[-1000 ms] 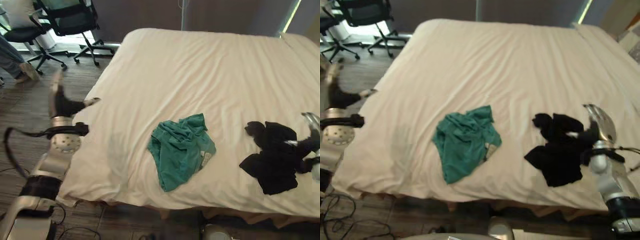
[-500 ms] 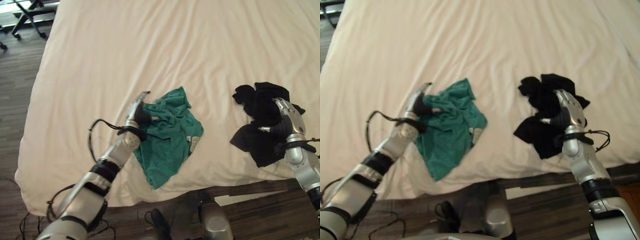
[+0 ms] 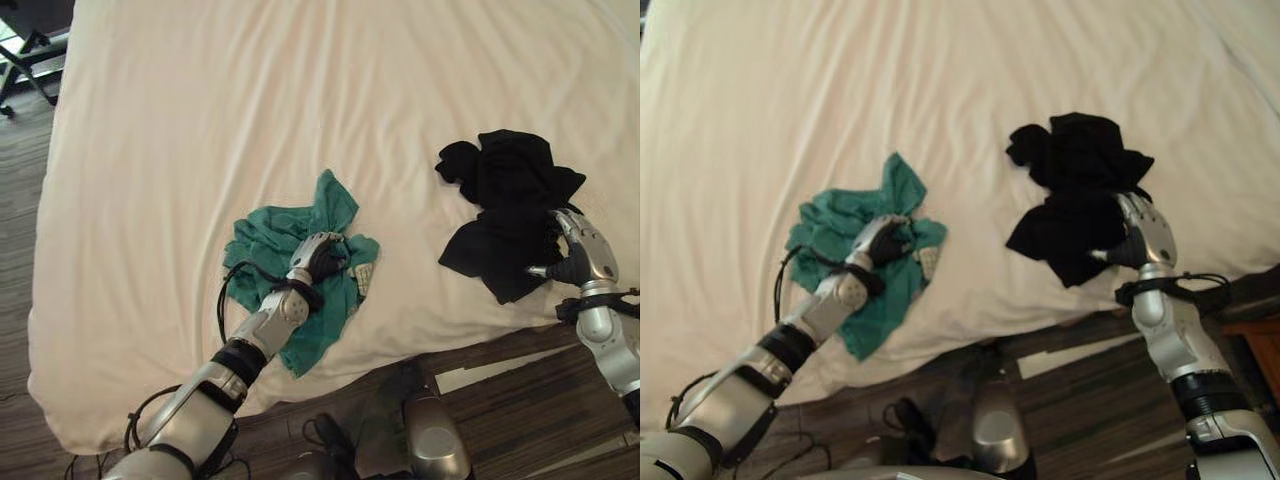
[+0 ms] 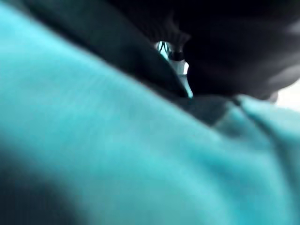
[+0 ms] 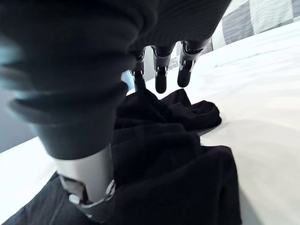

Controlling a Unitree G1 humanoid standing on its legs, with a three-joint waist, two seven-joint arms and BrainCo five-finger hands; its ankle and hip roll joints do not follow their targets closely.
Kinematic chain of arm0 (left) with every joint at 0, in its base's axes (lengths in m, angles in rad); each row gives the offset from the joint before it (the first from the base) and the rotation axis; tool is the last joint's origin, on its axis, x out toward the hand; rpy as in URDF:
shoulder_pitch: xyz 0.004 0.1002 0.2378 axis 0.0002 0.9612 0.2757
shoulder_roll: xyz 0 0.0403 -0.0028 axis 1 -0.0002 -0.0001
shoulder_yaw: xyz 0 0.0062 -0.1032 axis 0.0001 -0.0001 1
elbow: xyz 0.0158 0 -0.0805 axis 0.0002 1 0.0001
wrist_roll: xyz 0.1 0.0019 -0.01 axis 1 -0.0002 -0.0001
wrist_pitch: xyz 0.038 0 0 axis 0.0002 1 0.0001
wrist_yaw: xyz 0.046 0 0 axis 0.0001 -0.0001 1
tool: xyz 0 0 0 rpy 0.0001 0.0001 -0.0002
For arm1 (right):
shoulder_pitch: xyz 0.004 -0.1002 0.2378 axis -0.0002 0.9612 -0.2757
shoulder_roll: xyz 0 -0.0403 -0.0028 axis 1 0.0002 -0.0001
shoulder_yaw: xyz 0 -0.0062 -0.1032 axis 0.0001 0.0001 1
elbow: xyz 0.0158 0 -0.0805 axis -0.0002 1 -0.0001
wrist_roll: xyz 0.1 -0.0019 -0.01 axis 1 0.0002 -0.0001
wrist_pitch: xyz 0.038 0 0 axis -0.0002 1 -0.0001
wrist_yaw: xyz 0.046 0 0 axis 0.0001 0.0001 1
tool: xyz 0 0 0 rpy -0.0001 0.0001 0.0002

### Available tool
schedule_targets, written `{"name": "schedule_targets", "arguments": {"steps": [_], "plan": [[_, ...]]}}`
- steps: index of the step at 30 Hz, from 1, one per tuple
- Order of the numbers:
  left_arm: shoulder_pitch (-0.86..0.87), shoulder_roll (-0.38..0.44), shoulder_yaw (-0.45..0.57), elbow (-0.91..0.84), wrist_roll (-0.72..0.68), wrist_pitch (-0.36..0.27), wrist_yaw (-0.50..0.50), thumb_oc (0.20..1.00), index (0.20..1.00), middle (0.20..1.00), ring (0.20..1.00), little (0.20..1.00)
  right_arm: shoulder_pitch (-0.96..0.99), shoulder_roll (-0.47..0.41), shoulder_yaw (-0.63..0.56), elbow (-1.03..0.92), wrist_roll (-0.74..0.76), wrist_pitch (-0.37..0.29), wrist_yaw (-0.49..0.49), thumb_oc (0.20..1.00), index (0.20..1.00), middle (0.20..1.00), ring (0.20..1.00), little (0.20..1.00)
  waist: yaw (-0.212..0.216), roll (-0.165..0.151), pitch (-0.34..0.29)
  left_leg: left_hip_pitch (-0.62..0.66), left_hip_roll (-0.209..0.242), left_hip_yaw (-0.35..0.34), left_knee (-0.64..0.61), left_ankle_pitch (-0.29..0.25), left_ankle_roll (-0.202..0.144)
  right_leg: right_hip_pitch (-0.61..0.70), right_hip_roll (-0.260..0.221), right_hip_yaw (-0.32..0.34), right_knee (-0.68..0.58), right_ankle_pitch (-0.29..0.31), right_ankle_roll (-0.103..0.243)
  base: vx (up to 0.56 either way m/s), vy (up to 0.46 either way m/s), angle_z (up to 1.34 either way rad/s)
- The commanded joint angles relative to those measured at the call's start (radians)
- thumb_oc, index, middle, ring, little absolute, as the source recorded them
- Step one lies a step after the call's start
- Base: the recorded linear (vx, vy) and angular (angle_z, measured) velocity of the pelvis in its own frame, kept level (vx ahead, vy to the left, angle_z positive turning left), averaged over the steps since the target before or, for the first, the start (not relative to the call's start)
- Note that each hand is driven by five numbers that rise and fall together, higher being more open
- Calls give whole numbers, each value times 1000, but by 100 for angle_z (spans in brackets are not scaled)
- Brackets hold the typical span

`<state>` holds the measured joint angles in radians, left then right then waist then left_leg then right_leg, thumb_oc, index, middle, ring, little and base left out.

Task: Tidy up the quilt and then pick up the clothes from the bed and put them into the laundry hamper.

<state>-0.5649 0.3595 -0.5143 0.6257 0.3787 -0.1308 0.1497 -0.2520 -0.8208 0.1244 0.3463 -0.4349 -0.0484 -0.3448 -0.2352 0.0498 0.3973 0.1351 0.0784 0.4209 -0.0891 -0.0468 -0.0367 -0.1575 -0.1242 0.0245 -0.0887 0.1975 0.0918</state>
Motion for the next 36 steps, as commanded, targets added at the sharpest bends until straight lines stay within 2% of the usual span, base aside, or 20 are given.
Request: {"name": "schedule_targets", "arguments": {"steps": [1, 2, 3, 5, 8, 12, 13, 14, 15, 18, 19, 21, 22, 23, 27, 29, 31, 33, 34, 36], "plan": [[134, 89, 17, 110, 28, 42, -25, 200, 200, 200, 200, 200, -111, -84, -17, 15, -22, -17, -9, 1000, 1000, 1000, 1000, 1000, 63, -15, -50, -133, 37, -98, 72, 36, -59, -1, -101, -18, 150, -186, 127, -24, -51, 18], [135, 89, 18, 110, 28, 42, -25, 200, 200, 200, 200, 200, -113, -84, -15, 16, -22, -17, -10, 1000, 1000, 1000, 1000, 1000, 62, -15, -51, -135, 37, -98, 73, 36, -59, -3, -101, -18, 150, -186, 127, -41, -78, 31], [187, 143, 44, 106, 29, 40, -22, 200, 200, 200, 200, 200, -157, -101, 5, 43, -14, -14, -1, 1000, 1000, 1000, 1000, 1000, 83, -6, -44, -149, 41, -110, 83, 42, -64, -9, -101, -30, 170, -195, 124, -4, -58, 27], [249, 199, 73, 96, 14, 22, -7, 200, 200, 200, 200, 200, -213, -113, 41, 102, 8, -12, 3, 1000, 1000, 1000, 1000, 1000, 103, 2, -35, -165, 44, -121, 95, 48, -70, -15, -103, -47, 191, -203, 122, -14, -71, 19], [324, 240, 110, 81, -26, 4, 16, 200, 200, 200, 200, 200, -283, -111, 89, 219, 53, 2, 23, 1000, 1000, 1000, 1000, 1000, 136, 23, -26, -187, 43, -130, 96, 64, -76, -29, -106, -71, 212, -210, 120, -10, -51, 34], [392, 286, 144, 33, -39, -9, 20, 200, 200, 200, 200, 200, -356, -68, 150, 446, 84, 26, 47, 1000, 1000, 1000, 1000, 1000, 158, 47, -26, -202, 47, -141, 105, 67, -84, -26, -113, -108, 229, -224, 116, -1, -35, 28], [400, 296, 153, 21, -35, -7, 24, 200, 200, 200, 200, 200, -371, -49, 161, 521, 77, 36, 37, 608, 608, 608, 608, 608, 160, 51, -26, -207, 50, -148, 116, 64, -85, -23, -113, -119, 235, -228, 115, 0, -27, 42], [413, 292, 165, 3, -41, -3, 31, 200, 200, 200, 200, 200, -359, -22, 135, 583, 98, 53, 22, 366, 366, 366, 366, 366, 161, 54, -24, -206, 51, -155, 126, 58, -84, -14, -114, -127, 243, -237, 115, -11, -7, 40], [423, 285, 176, -12, -52, -2, 37, 200, 200, 200, 200, 200, -350, -1, 112, 618, 123, 60, 15, 200, 200, 200, 200, 200, 163, 55, -26, -211, 53, -158, 131, 59, -83, -14, -114, -131, 242, -233, 113, -7, 15, 39], [477, 257, 229, -99, -86, 0, 42, 200, 200, 200, 200, 200, -242, 81, 14, 644, 193, 78, 2, 200, 200, 200, 200, 200, 162, 46, -34, -204, 53, -171, 143, 40, -76, 12, -118, -150, 239, -239, 114, -9, 24, 27], [480, 259, 229, -102, -86, 1, 42, 200, 200, 200, 200, 200, -236, 82, 11, 640, 192, 79, 2, 200, 200, 200, 200, 200, 163, 45, -35, -203, 52, -171, 143, 40, -76, 14, -119, -151, 238, -239, 114, 33, 63, 13], [535, 255, 268, -221, -52, 0, 36, 200, 200, 200, 200, 200, -26, 203, -124, 533, 257, 73, -12, 200, 200, 200, 200, 200, 142, 15, -52, -168, 44, -177, 133, 13, -61, 43, -120, -157, 227, -234, 122, 45, 65, 20], [537, 258, 268, -223, -52, 1, 35, 200, 200, 200, 200, 200, -21, 205, -126, 528, 256, 75, -11, 200, 200, 200, 200, 200, 144, 13, -55, -170, 43, -177, 131, 17, -60, 41, -120, -156, 224, -229, 122, 45, 114, 10], [577, 253, 300, -300, -38, -7, 20, 200, 200, 200, 200, 200, 145, 310, -188, 382, 303, 48, 10, 200, 200, 200, 200, 200, 116, -11, -69, -133, 34, -167, 97, 7, -50, 56, -120, -152, 215, -217, 132, 39, 135, 0], [664, 200, 355, -342, -112, -8, -33, 200, 200, 200, 200, 200, 462, 483, -174, 138, 330, 8, 138, 200, 200, 200, 200, 200, 74, -55, -97, -67, 25, -145, 20, 14, -34, 42, -112, -120, 246, -183, 150, 31, 121, -16], [708, 154, 386, -333, -210, -1, -60, 200, 200, 200, 200, 200, 564, 540, -143, 114, 361, 3, 200, 200, 200, 200, 200, 200, 62, -72, -105, -58, 31, -139, 14, 23, -37, 40, -90, -88, 254, -166, 153, -3, 10, -35], [752, 114, 417, -301, -295, 4, -69, 200, 200, 200, 200, 200, 674, 575, -120, 61, 428, -7, 264, 200, 200, 200, 200, 200, 43, -83, -103, -70, 37, -158, 10, 41, -38, 27, -35, 6, 287, -167, 156, -83, -45, -33], [802, 88, 428, -277, -359, 17, -79, 200, 200, 200, 200, 200, 782, 577, -111, -22, 470, -14, 311, 200, 200, 200, 200, 200, 30, -81, -103, -92, 36, -199, 5, 61, -39, 26, 50, 143, 347, -225, 141, -140, -32, 16], [824, 86, 436, -267, -370, 19, -89, 200, 200, 200, 200, 200, 815, 558, -108, -50, 465, -23, 324, 200, 200, 200, 200, 200, 36, -76, -108, -108, 35, -217, 2, 70, -40, 40, 70, 171, 352, -261, 122, -128, -43, 47], [837, 72, 432, -246, -433, 9, -97, 200, 200, 200, 200, 200, 788, 524, -96, -49, 440, -40, 320, 200, 200, 200, 200, 200, 60, -75, -121, -130, 19, -258, 2, 75, -36, 102, 59, 152, 298, -315, 87, -92, -81, 69]]}}
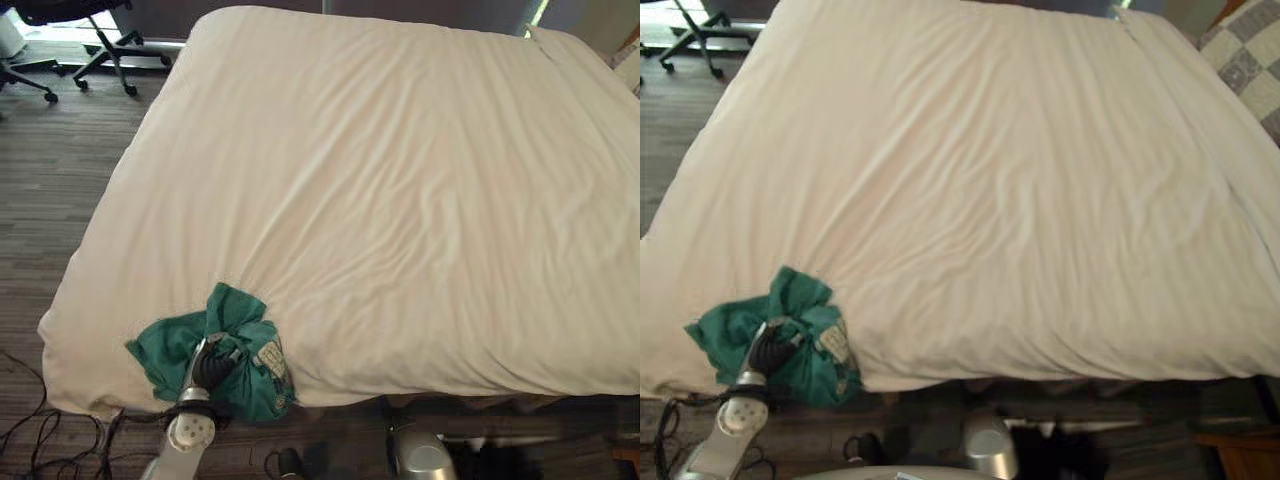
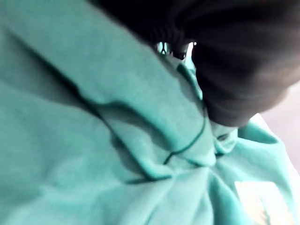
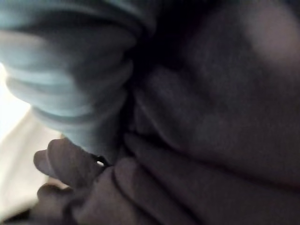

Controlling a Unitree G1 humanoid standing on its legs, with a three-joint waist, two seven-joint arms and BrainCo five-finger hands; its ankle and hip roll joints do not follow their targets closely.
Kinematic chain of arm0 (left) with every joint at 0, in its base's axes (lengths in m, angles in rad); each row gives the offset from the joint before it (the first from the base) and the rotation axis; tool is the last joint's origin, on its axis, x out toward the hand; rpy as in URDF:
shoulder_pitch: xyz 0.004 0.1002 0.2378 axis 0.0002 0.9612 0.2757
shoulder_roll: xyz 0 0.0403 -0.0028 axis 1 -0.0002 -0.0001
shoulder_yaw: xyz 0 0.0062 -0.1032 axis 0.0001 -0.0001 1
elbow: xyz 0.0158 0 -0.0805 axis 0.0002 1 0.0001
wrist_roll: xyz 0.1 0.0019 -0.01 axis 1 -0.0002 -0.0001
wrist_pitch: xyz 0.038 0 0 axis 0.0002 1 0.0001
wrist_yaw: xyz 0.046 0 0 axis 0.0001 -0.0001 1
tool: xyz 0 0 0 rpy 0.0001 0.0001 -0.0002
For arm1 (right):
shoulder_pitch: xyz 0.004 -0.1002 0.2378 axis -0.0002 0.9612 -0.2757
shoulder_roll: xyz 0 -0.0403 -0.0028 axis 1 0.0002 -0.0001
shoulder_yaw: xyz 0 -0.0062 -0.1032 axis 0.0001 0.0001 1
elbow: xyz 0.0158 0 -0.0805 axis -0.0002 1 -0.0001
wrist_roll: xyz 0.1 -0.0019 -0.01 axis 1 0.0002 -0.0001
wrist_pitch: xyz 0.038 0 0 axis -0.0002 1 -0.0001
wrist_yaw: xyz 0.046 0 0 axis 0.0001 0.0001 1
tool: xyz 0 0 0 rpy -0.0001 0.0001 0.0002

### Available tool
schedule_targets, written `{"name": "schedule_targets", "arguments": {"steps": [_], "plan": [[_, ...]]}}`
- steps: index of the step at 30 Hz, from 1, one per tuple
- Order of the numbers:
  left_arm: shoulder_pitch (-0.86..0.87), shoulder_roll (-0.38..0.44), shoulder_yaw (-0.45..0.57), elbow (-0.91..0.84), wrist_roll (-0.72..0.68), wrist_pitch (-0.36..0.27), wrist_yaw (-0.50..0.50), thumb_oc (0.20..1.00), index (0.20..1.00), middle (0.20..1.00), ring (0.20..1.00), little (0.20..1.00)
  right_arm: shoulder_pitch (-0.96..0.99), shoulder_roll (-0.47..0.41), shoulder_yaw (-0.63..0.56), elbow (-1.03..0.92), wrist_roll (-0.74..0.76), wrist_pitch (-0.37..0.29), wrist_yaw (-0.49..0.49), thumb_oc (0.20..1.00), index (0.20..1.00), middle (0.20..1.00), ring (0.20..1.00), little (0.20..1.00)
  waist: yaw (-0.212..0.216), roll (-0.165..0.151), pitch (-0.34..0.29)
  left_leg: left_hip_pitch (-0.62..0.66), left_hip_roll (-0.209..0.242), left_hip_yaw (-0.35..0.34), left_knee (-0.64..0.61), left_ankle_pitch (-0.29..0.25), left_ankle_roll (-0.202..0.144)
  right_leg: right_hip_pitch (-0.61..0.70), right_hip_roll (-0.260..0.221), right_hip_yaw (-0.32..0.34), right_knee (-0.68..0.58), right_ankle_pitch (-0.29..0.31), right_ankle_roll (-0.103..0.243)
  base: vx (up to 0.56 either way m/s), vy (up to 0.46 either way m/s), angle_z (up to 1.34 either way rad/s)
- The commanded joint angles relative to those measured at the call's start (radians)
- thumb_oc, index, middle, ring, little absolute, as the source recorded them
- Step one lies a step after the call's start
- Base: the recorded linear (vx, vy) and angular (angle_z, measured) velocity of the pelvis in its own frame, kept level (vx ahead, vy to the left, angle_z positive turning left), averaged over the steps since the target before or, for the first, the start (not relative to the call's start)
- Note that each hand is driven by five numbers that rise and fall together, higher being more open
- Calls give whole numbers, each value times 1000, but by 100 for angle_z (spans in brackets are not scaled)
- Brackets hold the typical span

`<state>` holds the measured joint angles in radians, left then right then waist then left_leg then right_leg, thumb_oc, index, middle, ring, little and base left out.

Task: Tidy up the quilt and then pick up the clothes from the bed and put them into the laundry hamper.

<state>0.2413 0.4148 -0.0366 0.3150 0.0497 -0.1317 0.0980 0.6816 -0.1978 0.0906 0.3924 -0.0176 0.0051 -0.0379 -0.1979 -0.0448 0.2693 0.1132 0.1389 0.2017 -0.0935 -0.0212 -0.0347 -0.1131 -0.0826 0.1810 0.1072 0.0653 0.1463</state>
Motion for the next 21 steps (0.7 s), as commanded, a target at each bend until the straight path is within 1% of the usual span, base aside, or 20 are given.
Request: {"name": "schedule_targets", "arguments": {"steps": [1, 2, 3, 4, 6, 7, 8, 9, 10, 11, 12, 13, 14, 15, 16, 17, 18, 19, 20, 21], "plan": [[31, 5, -47, 79, -154, 7, -48, 200, 200, 200, 200, 200, -181, -119, -51, -80, 15, -102, 0, 200, 200, 200, 200, 200, 41, 23, -1, -120, -48, -66, 8, 57, -36, 78, 16, -17, 72, -205, 20, -110, -166, 87], [22, -14, -37, 111, -217, -1, -41, 200, 200, 200, 200, 200, -242, -145, -29, -50, 8, -109, -13, 200, 200, 200, 200, 200, 63, 34, -3, -138, -47, -90, 12, 74, -42, 87, 27, -24, 46, -204, 12, -165, -220, 91], [1, -31, -32, 151, -266, -9, -28, 200, 200, 200, 200, 200, -328, -171, -4, -23, 17, -115, -29, 200, 200, 200, 200, 200, 87, 43, 1, -161, -48, -100, 15, 89, -47, 105, 27, -38, 2, -199, 10, -326, -279, 97], [-54, -64, -34, 219, -328, -17, -10, 200, 200, 200, 200, 200, -502, -197, 52, 39, 42, -127, -63, 200, 200, 200, 200, 200, 139, 67, 13, -208, -57, -136, 17, 121, -58, 133, 19, -90, -67, -196, -9, -271, -186, 79], [-55, -64, -34, 219, -328, -17, -10, 200, 200, 200, 200, 200, -503, -197, 53, 40, 42, -127, -63, 200, 200, 200, 200, 200, 139, 69, 12, -211, -55, -136, 17, 123, -59, 131, 21, -91, -68, -193, -9, -269, -80, 95], [-136, -99, -22, 307, -386, -28, 13, 200, 200, 200, 200, 200, -674, -237, 84, 85, 44, -139, -114, 200, 200, 200, 200, 200, 190, 95, 36, -267, -60, -92, 28, 138, -81, 167, -17, -224, -129, -188, -14, -347, -49, 114], [-137, -100, -22, 307, -386, -28, 13, 200, 200, 200, 200, 200, -674, -237, 84, 85, 44, -139, -114, 200, 200, 200, 200, 200, 190, 96, 35, -269, -59, -92, 28, 139, -81, 165, -15, -224, -130, -186, -15, -505, -53, 165], [-155, -108, -5, 333, -425, -32, 23, 200, 200, 200, 200, 200, -702, -228, 90, 108, 73, -133, -122, 200, 200, 200, 200, 200, 185, 90, 36, -262, -30, 25, 72, 109, -77, 160, -35, -279, -128, -176, -9, -299, -35, 170], [-177, -112, 8, 360, -457, -19, 18, 200, 200, 200, 200, 200, -731, -206, 102, 133, 97, -117, -125, 200, 200, 200, 200, 200, 181, 86, 28, -242, 15, 117, 140, 80, -68, 150, -47, -335, -114, -168, -9, -485, -28, 204], [-211, -120, 34, 390, -524, -22, 50, 200, 200, 200, 200, 200, -758, -189, 103, 160, 147, -104, -139, 200, 200, 200, 200, 200, 177, 62, 10, -189, 66, 176, 297, -14, -70, 172, -86, -430, -100, -174, -12, -325, -23, 158], [-213, -119, 34, 392, -525, -23, 50, 200, 200, 200, 200, 200, -760, -189, 103, 161, 148, -105, -140, 200, 200, 200, 200, 200, 173, 63, 14, -193, 70, 169, 312, -23, -71, 178, -85, -435, -100, -177, -11, -266, 8, 138], [-236, -131, 31, 407, -549, -25, 65, 200, 200, 200, 200, 200, -760, -179, 89, 176, 173, -95, -154, 200, 200, 200, 200, 200, 176, 54, -1, -161, 100, 169, 381, -42, -71, 185, -104, -481, -89, -174, -22, -146, 32, 140], [-251, -130, 24, 401, -545, -25, 77, 200, 200, 200, 200, 200, -759, -163, 71, 197, 200, -91, -168, 200, 200, 200, 200, 200, 173, 52, -13, -136, 133, 148, 429, -46, -77, 198, -114, -532, -72, -175, -26, -233, 174, 164], [-268, -133, -3, 377, -518, -14, 91, 200, 200, 200, 200, 200, -729, -140, 43, 219, 247, -80, -174, 200, 200, 200, 200, 200, 181, 49, -48, -50, 190, 147, 387, -45, -96, 213, -145, -621, -40, -176, -23, -151, 169, 168], [-267, -134, -5, 376, -517, -14, 92, 200, 200, 200, 200, 200, -728, -140, 42, 219, 248, -81, -174, 200, 200, 200, 200, 200, 178, 49, -47, -47, 188, 143, 382, -42, -97, 217, -146, -625, -39, -179, -22, -116, 237, 189], [-272, -132, -14, 379, -494, -4, 99, 200, 200, 200, 200, 200, -717, -132, 27, 228, 259, -81, -177, 200, 200, 200, 200, 200, 177, 52, -69, -6, 203, 162, 329, -36, -112, 213, -154, -659, -26, -182, -14, -31, 206, 184], [-266, -136, -23, 364, -482, 3, 93, 200, 200, 200, 200, 200, -694, -125, 11, 222, 272, -70, -175, 200, 200, 200, 200, 200, 174, 51, -81, 15, 183, 155, 273, -54, -114, 216, -167, -674, -19, -172, -5, -51, 420, 232], [-266, -139, -35, 353, -481, 10, 89, 200, 200, 200, 200, 200, -674, -120, -4, 220, 266, -63, -179, 200, 200, 200, 200, 200, 184, 53, -90, 17, 154, 129, 195, -51, -123, 212, -190, -706, 7, -160, 5, -46, 438, 213], [-264, -140, -39, 348, -473, 15, 76, 200, 200, 200, 200, 200, -653, -114, -22, 221, 251, -61, -187, 200, 200, 200, 200, 200, 193, 54, -91, -2, 127, 107, 145, -39, -121, 214, -212, -742, 27, -144, 14, -72, 464, 222], [-261, -140, -41, 343, -465, 16, 71, 200, 200, 200, 200, 200, -651, -106, -29, 225, 238, -56, -191, 200, 200, 200, 200, 200, 193, 50, -92, -16, 105, 90, 109, -29, -118, 203, -239, -764, 44, -113, 33, -42, 404, 185]]}}
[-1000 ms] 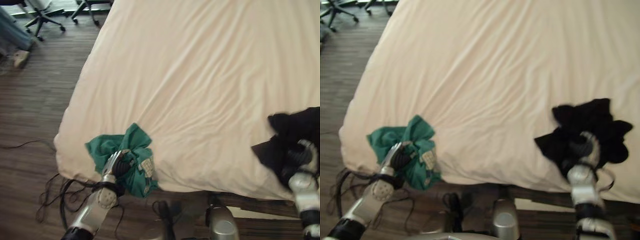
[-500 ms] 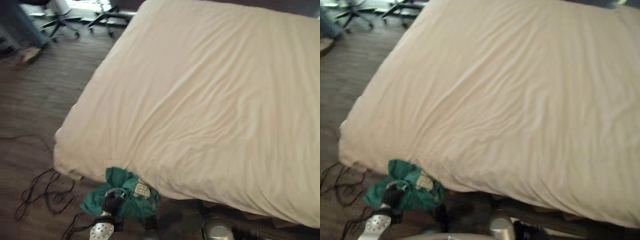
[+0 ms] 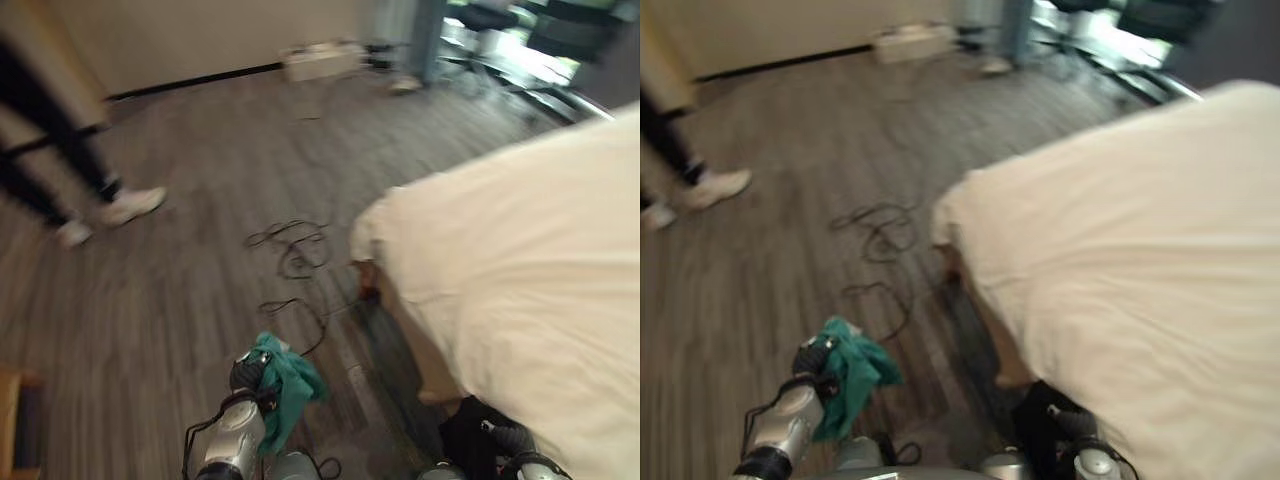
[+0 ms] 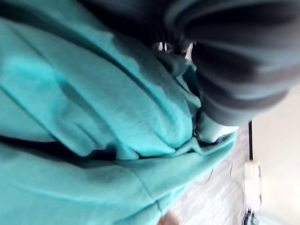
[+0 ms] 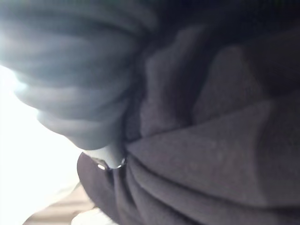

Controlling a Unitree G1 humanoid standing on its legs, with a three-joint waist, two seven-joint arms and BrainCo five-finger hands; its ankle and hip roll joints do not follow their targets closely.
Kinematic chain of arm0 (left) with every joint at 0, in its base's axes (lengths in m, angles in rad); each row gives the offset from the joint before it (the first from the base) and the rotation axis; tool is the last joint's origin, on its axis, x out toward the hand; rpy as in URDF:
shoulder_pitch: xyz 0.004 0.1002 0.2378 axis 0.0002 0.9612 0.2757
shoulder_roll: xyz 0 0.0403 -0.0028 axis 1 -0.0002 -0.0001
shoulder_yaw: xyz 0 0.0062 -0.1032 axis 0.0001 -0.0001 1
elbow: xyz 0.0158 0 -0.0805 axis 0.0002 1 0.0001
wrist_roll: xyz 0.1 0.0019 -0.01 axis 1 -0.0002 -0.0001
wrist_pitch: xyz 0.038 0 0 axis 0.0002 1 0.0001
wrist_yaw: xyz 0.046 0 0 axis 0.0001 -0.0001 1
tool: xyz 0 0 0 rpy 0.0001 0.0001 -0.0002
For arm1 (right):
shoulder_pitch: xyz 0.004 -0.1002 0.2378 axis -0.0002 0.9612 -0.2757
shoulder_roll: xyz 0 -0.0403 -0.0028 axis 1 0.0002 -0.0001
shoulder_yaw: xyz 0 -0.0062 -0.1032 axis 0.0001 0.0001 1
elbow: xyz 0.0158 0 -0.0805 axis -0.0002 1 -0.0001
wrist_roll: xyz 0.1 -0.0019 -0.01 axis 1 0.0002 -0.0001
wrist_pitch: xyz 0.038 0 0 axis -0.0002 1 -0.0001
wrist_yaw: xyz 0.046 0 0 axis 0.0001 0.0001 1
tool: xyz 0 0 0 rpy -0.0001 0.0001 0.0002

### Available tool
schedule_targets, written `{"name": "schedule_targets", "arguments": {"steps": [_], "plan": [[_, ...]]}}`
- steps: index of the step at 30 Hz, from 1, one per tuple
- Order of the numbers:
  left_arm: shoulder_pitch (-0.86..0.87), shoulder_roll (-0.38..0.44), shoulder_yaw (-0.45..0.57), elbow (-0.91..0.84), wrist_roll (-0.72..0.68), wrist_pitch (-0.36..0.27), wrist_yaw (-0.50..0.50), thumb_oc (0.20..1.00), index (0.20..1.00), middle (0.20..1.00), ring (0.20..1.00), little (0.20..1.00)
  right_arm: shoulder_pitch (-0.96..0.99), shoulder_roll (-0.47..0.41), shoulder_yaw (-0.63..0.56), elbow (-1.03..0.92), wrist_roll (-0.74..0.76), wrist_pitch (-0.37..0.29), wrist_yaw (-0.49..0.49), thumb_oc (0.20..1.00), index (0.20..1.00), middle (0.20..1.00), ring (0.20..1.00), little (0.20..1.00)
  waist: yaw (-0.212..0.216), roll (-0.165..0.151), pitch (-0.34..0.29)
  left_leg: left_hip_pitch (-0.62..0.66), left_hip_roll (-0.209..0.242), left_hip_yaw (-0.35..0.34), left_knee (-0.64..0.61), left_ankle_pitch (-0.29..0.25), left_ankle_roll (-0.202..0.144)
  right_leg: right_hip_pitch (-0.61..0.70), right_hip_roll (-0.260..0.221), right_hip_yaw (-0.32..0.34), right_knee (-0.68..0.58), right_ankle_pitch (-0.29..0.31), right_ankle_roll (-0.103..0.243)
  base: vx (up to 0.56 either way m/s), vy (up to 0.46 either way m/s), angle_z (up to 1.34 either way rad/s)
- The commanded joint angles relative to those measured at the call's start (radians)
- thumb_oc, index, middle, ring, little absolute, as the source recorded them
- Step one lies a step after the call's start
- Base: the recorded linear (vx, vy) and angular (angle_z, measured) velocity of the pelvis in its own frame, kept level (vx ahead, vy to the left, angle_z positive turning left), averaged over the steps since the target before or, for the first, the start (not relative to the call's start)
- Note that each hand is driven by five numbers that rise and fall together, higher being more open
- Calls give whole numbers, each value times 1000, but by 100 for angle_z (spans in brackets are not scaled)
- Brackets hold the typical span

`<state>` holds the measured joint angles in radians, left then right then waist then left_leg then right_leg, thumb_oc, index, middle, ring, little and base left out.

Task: Tidy up the quilt and then pick up the clothes from the bed and put them into the laundry hamper.

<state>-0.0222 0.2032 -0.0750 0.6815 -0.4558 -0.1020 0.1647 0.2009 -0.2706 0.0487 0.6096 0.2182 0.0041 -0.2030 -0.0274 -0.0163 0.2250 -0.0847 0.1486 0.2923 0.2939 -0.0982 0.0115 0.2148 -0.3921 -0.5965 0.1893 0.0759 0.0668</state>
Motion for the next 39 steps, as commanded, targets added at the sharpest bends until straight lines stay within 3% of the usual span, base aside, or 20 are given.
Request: {"name": "schedule_targets", "arguments": {"steps": [1, 3, 5, 6, 8, 12, 13, 16, 19, 21, 23, 24, 25, 27, 28, 30, 32, 34, 36, 39], "plan": [[13, 74, -1, -32, 54, -10, 2, 200, 200, 200, 200, 200, -171, -21, 13, 23, -10, -44, -26, 200, 200, 200, 200, 200, 31, 17, -50, 178, 70, -10, -309, 49, -152, -135, 46, 8, -17, -92, 132, -10, 297, 184], [21, 84, -2, -43, 78, -9, 5, 200, 200, 200, 200, 200, -177, -8, 15, 38, -18, -45, -40, 200, 200, 200, 200, 200, 42, 9, -48, 170, 39, -25, -335, 54, -139, -150, 20, 15, 6, -64, 154, -85, 276, 147], [11, 97, -34, -55, 136, -18, 21, 200, 200, 200, 200, 200, -183, 22, 11, 22, 22, -62, -42, 200, 200, 200, 200, 200, 13, -2, -18, 124, -15, -99, -357, 89, -108, -226, 128, 290, -21, -95, 145, -164, 384, 116], [-2, 95, -62, -67, 157, -21, 19, 200, 200, 200, 200, 200, -169, 29, 8, 3, 60, -80, -45, 200, 200, 200, 200, 200, -12, 2, 3, 116, -57, -169, -368, 91, -90, -250, 230, 485, -32, -150, 133, -10, 245, 132], [-7, 94, -71, -65, 171, -20, 16, 200, 200, 200, 200, 200, -162, 30, 5, -2, 71, -86, -41, 200, 200, 200, 200, 200, -18, 4, 7, 115, -74, -196, -372, 89, -83, -244, 254, 521, -41, -159, 120, -2, 139, 176], [-2, 63, -90, -29, 183, -7, 8, 200, 200, 200, 200, 200, -146, 53, 2, -10, 82, -106, -37, 200, 200, 200, 200, 200, -14, -11, -6, 120, -114, -218, -362, 75, -64, -173, 255, 486, -121, -170, 97, 26, 80, 128], [-98, 68, -179, 287, 553, 77, 42, 200, 200, 200, 200, 200, -199, -62, 98, 138, -106, -42, 46, 200, 200, 200, 200, 200, 79, -10, 84, -169, -40, -191, 251, 184, -88, -12, 344, 522, -191, -277, -32, 314, -24, -10], [-95, 54, -165, 313, 573, 78, 49, 200, 200, 200, 200, 200, -177, -64, 104, 86, -94, -57, 59, 200, 200, 200, 200, 200, 94, -3, 60, -190, -80, -58, 36, 113, -56, 28, 337, 522, -225, -301, -8, 431, 67, -30], [-89, 49, -146, 305, 571, 75, 47, 200, 200, 200, 200, 200, -181, -56, 109, 84, -103, -64, 54, 200, 200, 200, 200, 200, 118, 18, 38, -218, -104, 27, -225, 182, -71, 75, 352, 518, -251, -338, 14, 473, 126, 52], [-86, 53, -140, 302, 566, 73, 48, 200, 200, 200, 200, 200, -193, -54, 108, 84, -107, -66, 49, 200, 200, 200, 200, 200, 130, 13, 32, -242, -107, 32, -266, 187, -69, 93, 348, 516, -254, -351, 20, 581, 110, 21], [-63, 62, -136, 294, 583, 71, 29, 200, 200, 200, 200, 200, -183, -38, 119, 76, -138, -79, 63, 200, 200, 200, 200, 200, 141, -9, -5, -192, -122, 18, -296, 216, -35, 87, 337, 502, -152, -343, 48, 856, 178, -7], [-56, 67, -135, 290, 601, 75, 26, 200, 200, 200, 200, 200, -186, -26, 116, 86, -143, -74, 73, 200, 200, 200, 200, 200, 146, -42, -11, -147, -163, 7, -283, 174, 4, 58, 316, 505, -2, -245, 113, 727, 212, -42], [-60, 73, -145, 285, 611, 84, 24, 200, 200, 200, 200, 200, -196, -19, 116, 100, -144, -67, 79, 200, 200, 200, 200, 200, 129, -36, 7, -77, -184, -10, -275, 127, 37, -30, 285, 521, 242, -67, 183, 726, 213, -42], [-60, 72, -144, 285, 611, 84, 24, 200, 200, 200, 200, 200, -196, -19, 116, 100, -144, -67, 79, 200, 200, 200, 200, 200, 132, -32, 4, -81, -178, -8, -274, 128, 36, -35, 290, 524, 240, -63, 182, 371, 110, -21], [-71, 81, -152, 272, 618, 86, 35, 200, 200, 200, 200, 200, -199, -15, 117, 85, -134, -74, 83, 200, 200, 200, 200, 200, 90, 12, 36, 15, -164, -40, -309, 106, 56, -165, 312, 550, 490, -3, 168, 595, 152, -2], [-91, 90, -161, 243, 619, 85, 41, 200, 200, 200, 200, 200, -206, -20, 112, 70, -136, -77, 76, 200, 200, 200, 200, 200, 44, 61, 71, 111, -149, -91, -364, 99, 58, -324, 334, 546, 603, -96, 132, 680, 118, 47], [-121, 98, -175, 222, 628, 81, 49, 200, 200, 200, 200, 200, -200, -22, 105, 35, -126, -83, 76, 200, 200, 200, 200, 200, 3, 78, 94, 171, -146, -141, -379, 83, 42, -418, 346, 530, 506, -156, 99, 596, -37, 101], [-148, 108, -193, 209, 637, 74, 61, 200, 200, 200, 200, 200, -192, -28, 94, 12, -110, -92, 72, 200, 200, 200, 200, 200, -35, 73, 103, 215, -154, -195, -381, 57, 17, -437, 356, 541, 259, -189, 84, 612, -158, 81], [-177, 115, -193, 201, 651, 67, 60, 200, 200, 200, 200, 200, -189, -38, 93, 5, -111, -93, 62, 200, 200, 200, 200, 200, -54, 65, 93, 238, -147, -231, -381, 13, -15, -439, 323, 584, -40, -149, 98, 611, -229, 135], [-169, 108, -194, 226, 674, 62, 60, 200, 200, 200, 200, 200, -210, -41, 149, 28, -160, -87, 82, 200, 200, 200, 200, 200, -49, 58, 64, 311, -99, -253, -331, -25, -47, -404, 316, 589, -96, -110, 99, 605, -232, 93]]}}
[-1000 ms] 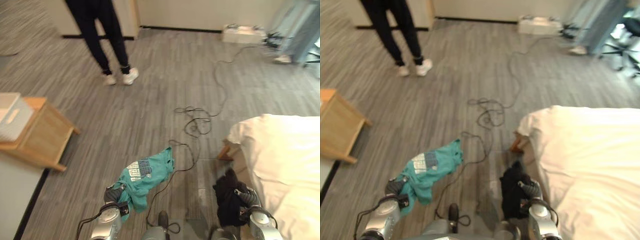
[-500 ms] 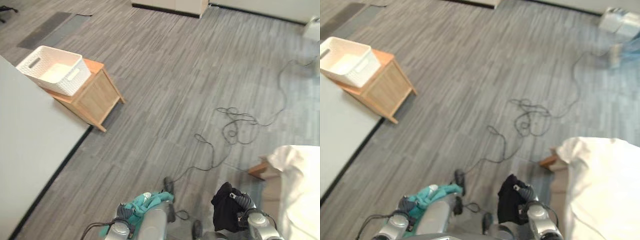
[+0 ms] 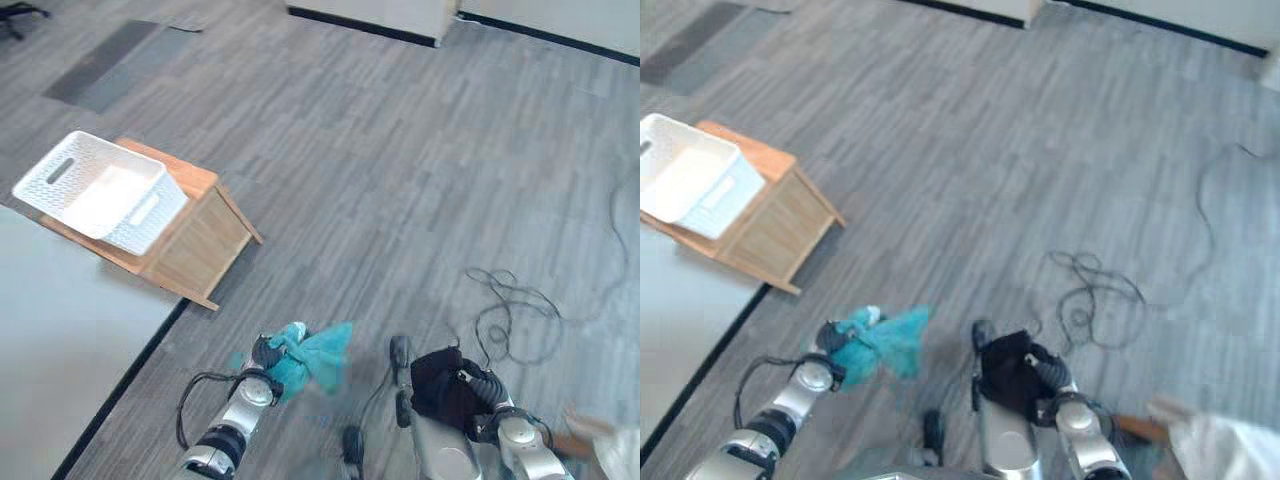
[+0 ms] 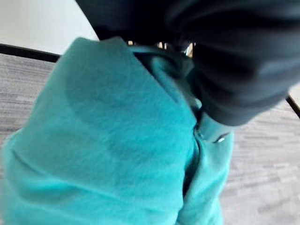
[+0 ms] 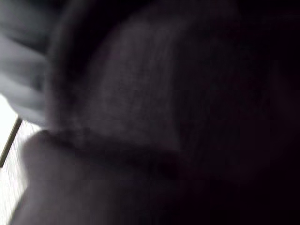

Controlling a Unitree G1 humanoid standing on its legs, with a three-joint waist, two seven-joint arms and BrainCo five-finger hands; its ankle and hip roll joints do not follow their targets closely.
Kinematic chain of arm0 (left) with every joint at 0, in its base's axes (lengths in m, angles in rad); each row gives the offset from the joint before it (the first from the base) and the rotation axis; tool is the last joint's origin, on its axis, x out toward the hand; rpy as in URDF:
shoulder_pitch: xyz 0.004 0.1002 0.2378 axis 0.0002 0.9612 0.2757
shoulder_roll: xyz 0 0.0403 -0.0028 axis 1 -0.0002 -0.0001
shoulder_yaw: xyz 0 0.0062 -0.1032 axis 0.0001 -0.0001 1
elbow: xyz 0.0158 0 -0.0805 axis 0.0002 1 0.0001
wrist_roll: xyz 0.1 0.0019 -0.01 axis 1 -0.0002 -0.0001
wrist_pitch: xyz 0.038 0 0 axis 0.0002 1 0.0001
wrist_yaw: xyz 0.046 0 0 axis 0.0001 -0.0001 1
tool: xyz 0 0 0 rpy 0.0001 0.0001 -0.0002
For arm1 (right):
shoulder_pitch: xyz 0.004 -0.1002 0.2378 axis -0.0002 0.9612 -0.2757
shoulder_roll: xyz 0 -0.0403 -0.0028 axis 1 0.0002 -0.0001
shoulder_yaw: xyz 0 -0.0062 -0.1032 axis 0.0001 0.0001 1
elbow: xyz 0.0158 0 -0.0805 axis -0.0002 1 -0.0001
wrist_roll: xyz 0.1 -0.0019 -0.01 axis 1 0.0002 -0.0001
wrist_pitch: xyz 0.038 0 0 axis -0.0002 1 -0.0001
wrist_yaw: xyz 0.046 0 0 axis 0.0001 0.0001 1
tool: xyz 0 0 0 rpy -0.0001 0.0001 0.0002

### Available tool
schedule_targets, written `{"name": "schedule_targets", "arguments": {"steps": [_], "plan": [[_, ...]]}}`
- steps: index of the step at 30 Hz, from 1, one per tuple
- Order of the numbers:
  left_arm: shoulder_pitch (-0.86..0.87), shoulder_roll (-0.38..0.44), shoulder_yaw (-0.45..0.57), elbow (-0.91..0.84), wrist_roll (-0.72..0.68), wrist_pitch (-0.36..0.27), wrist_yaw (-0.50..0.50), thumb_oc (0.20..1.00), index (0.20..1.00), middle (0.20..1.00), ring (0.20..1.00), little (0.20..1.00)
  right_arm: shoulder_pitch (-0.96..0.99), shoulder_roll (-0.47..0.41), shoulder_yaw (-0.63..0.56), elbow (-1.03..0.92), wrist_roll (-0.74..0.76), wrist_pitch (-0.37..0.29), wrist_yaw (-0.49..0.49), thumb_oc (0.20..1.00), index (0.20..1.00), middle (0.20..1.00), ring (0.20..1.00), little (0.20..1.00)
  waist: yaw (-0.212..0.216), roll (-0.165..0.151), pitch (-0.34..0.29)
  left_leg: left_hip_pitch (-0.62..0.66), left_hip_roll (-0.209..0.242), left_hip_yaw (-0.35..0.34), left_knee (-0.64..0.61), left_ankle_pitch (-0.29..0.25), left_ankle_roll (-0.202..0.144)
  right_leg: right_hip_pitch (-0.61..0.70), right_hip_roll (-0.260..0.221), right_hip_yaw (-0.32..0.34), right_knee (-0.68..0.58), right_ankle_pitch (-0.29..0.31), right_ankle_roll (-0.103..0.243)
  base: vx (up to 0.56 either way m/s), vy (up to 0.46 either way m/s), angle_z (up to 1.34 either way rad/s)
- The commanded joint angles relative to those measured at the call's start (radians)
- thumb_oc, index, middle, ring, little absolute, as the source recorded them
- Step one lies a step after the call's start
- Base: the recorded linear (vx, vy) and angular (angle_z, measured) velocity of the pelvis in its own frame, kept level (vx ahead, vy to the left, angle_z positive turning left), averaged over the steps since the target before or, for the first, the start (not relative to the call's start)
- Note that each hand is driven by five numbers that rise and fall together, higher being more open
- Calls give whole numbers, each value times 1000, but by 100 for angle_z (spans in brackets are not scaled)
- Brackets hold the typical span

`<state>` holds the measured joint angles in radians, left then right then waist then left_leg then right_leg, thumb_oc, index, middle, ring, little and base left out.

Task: Tidy up the quilt and then pick up the clothes from the bed and put them into the laundry hamper.

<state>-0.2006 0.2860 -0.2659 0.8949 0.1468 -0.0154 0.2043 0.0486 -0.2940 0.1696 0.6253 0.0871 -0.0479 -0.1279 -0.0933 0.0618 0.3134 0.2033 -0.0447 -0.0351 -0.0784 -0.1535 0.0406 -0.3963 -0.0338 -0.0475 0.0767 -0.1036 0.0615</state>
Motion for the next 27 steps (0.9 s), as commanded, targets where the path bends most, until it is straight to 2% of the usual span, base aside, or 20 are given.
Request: {"name": "schedule_targets", "arguments": {"steps": [1, 3, 4, 5, 6, 7, 10, 12, 13, 14, 15, 16, 17, 18, 19, 20, 21, 24, 26, 27], "plan": [[18, 24, -2, 26, 71, -23, 26, 200, 200, 200, 200, 200, -67, -19, 50, 18, -37, -34, 19, 200, 200, 200, 200, 200, 24, -14, -26, 8, 124, 91, 146, 59, -87, 233, -30, 36, 33, 57, 85, 568, -293, 26], [25, 21, -1, 33, 49, -19, 33, 200, 200, 200, 200, 200, -90, -33, 72, 21, -28, -40, 25, 200, 200, 200, 200, 200, 45, -22, -7, -125, 163, 74, 476, 193, -90, 290, -24, 3, 44, 40, 34, 364, -275, 20], [25, 22, -1, 33, 49, -19, 33, 200, 200, 200, 200, 200, -91, -33, 72, 22, -28, -40, 25, 200, 200, 200, 200, 200, 42, -24, -10, -132, 161, 71, 478, 196, -90, 286, -26, 0, 42, 42, 34, 386, -389, 79], [36, 19, 6, 27, 28, -14, 49, 200, 200, 200, 200, 200, -105, -57, 71, -5, -17, -40, 19, 200, 200, 200, 200, 200, 80, -60, 28, -284, 186, 78, 757, 230, -53, 369, -38, -44, 24, 7, -18, 277, -277, 70], [36, 19, 6, 27, 28, -14, 49, 200, 200, 200, 200, 200, -106, -56, 71, -5, -17, -40, 19, 200, 200, 200, 200, 200, 79, -61, 26, -289, 184, 77, 757, 233, -53, 367, -39, -45, 23, 10, -18, 615, -401, 45], [37, 13, 8, 31, 30, -7, 59, 200, 200, 200, 200, 200, -122, -65, 70, 1, -9, -34, 13, 200, 200, 200, 200, 200, 116, -78, 27, -366, 227, 188, 792, 200, -63, 450, -50, -77, -12, -31, -27, 490, -145, 0], [70, -12, 33, 53, 27, -15, 53, 200, 200, 200, 200, 200, -117, -64, 84, -10, -48, -28, 29, 200, 200, 200, 200, 200, 166, -81, 5, -445, 177, 305, 604, 150, -72, 561, -57, -124, -63, -79, -7, 617, -68, 14], [102, -22, 53, 66, 31, -14, 48, 200, 200, 200, 200, 200, -99, -64, 82, -19, -64, -28, 32, 200, 200, 200, 200, 200, 187, -76, -23, -444, 151, 417, 408, 146, -71, 611, -50, -146, -64, -112, 14, 653, 56, 21], [117, -30, 60, 79, 35, -11, 41, 200, 200, 200, 200, 200, -90, -58, 74, -13, -67, -27, 31, 200, 200, 200, 200, 200, 182, -73, -36, -424, 147, 503, 308, 156, -96, 644, -49, -168, -55, -146, 31, 662, 56, 10], [126, -37, 66, 84, 38, -6, 34, 200, 200, 200, 200, 200, -92, -53, 64, -10, -65, -25, 26, 200, 200, 200, 200, 200, 183, -66, -47, -428, 163, 575, 266, 171, -99, 667, -36, -189, -47, -156, 34, 471, 40, 25], [129, -37, 65, 82, 39, -4, 33, 200, 200, 200, 200, 200, -91, -54, 64, -9, -65, -25, 26, 200, 200, 200, 200, 200, 184, -71, -47, -417, 151, 579, 252, 172, -98, 670, -44, -189, -43, -161, 38, 615, 95, 37], [151, -42, 74, 95, 32, 6, 29, 200, 200, 200, 200, 200, -73, -38, 52, -5, -64, -24, 28, 200, 200, 200, 200, 200, 173, -68, -84, -333, 109, 599, 152, 155, -50, 675, -50, -226, 26, -154, 70, 630, 159, 43], [154, -47, 70, 101, 27, 8, 25, 200, 200, 200, 200, 200, -77, -33, 54, 14, -77, -27, 20, 200, 200, 200, 200, 200, 181, -79, -95, -324, 58, 561, 149, 139, -16, 646, -75, -242, 155, -93, 102, 614, 152, 39], [154, -47, 71, 101, 27, 8, 25, 200, 200, 200, 200, 200, -77, -33, 54, 14, -77, -27, 19, 200, 200, 200, 200, 200, 180, -80, -96, -325, 57, 560, 149, 139, -16, 645, -76, -242, 157, -94, 103, 604, 221, 50], [158, -50, 68, 127, 32, 16, 27, 200, 200, 200, 200, 200, -77, -23, 36, 50, -97, -14, 3, 200, 200, 200, 200, 200, 164, -80, -92, -261, 2, 523, 118, 103, 35, 575, -140, -249, 446, 89, 187, 399, 159, 55], [158, -50, 68, 127, 32, 16, 27, 200, 200, 200, 200, 200, -77, -23, 36, 50, -97, -14, 3, 200, 200, 200, 200, 200, 163, -83, -92, -259, -4, 523, 114, 103, 38, 571, -146, -248, 457, 84, 188, 696, 171, 121], [145, -42, 61, 118, 37, 24, 46, 200, 200, 200, 200, 200, -67, -22, 31, 29, -101, -18, -3, 200, 200, 200, 200, 200, 124, -38, -66, -174, 16, 453, 41, 123, 59, 390, -121, -169, 695, 123, 143, 438, -7, 144], [105, -29, 33, 106, 54, 19, 57, 200, 200, 200, 200, 200, -58, -31, 5, 34, -74, -23, -17, 200, 200, 200, 200, 200, 76, -10, -37, -105, 36, 323, -1, 130, 32, 244, -68, -111, 649, 33, 104, 471, -124, 163], [83, -19, 22, 92, 56, 11, 63, 200, 200, 200, 200, 200, -47, -34, -10, 34, -52, -27, -22, 200, 200, 200, 200, 200, 52, -14, -34, -84, 41, 247, 3, 120, 9, 227, -60, -70, 475, 5, 92, 501, -282, 204], [72, -15, 21, 91, 55, 4, 70, 200, 200, 200, 200, 200, -47, -38, -15, 43, -45, -29, -30, 200, 200, 200, 200, 200, 43, -19, -37, -76, 44, 196, 6, 107, -9, 237, -67, -22, 260, 11, 88, 549, -345, 209]]}}
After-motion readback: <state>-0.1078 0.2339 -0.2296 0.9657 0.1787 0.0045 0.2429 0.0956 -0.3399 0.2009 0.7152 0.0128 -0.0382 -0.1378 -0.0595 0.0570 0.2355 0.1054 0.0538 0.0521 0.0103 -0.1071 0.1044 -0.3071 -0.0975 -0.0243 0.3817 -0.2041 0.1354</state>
